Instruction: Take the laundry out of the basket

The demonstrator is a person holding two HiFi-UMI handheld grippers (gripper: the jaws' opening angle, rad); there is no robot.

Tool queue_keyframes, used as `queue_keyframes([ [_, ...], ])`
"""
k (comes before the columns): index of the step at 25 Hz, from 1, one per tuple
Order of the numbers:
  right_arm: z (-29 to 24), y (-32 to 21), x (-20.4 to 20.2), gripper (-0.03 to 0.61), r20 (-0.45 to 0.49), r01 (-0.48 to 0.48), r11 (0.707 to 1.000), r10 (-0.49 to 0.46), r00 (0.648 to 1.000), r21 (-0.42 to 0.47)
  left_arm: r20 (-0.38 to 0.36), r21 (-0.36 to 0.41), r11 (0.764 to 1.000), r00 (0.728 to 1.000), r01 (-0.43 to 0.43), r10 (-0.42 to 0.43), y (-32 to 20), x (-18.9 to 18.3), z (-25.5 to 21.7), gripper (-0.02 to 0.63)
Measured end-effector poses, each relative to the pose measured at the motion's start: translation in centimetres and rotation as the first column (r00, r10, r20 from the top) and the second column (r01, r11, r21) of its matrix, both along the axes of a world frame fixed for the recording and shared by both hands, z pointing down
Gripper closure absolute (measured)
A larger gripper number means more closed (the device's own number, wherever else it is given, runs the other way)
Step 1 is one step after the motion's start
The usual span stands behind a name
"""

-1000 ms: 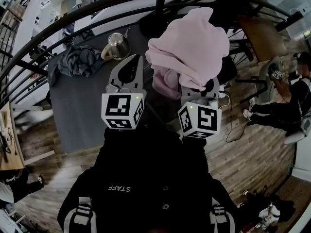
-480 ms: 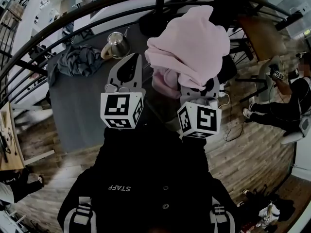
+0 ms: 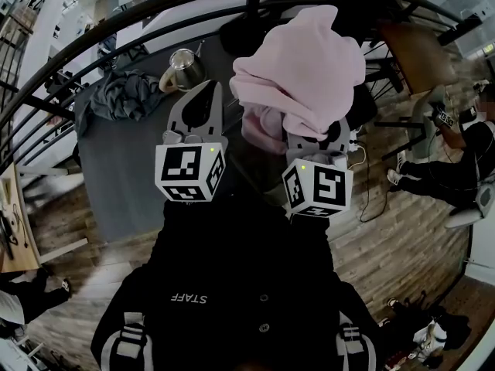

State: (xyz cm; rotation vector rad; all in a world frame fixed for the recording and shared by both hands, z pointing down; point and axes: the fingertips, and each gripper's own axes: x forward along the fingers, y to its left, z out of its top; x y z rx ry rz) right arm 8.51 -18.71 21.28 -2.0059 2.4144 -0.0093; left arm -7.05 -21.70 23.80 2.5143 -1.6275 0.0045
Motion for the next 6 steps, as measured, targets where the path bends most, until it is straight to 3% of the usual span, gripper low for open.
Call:
queue_keyframes([
  [6, -0.69, 0.18, 0.01, 0.287, -0.015, 0.001, 1.0, -0.001, 1.0, 0.009, 0.004, 0.0, 1.0, 1.0, 0.016, -0.016, -0.03, -0.47, -0.45, 0.612],
])
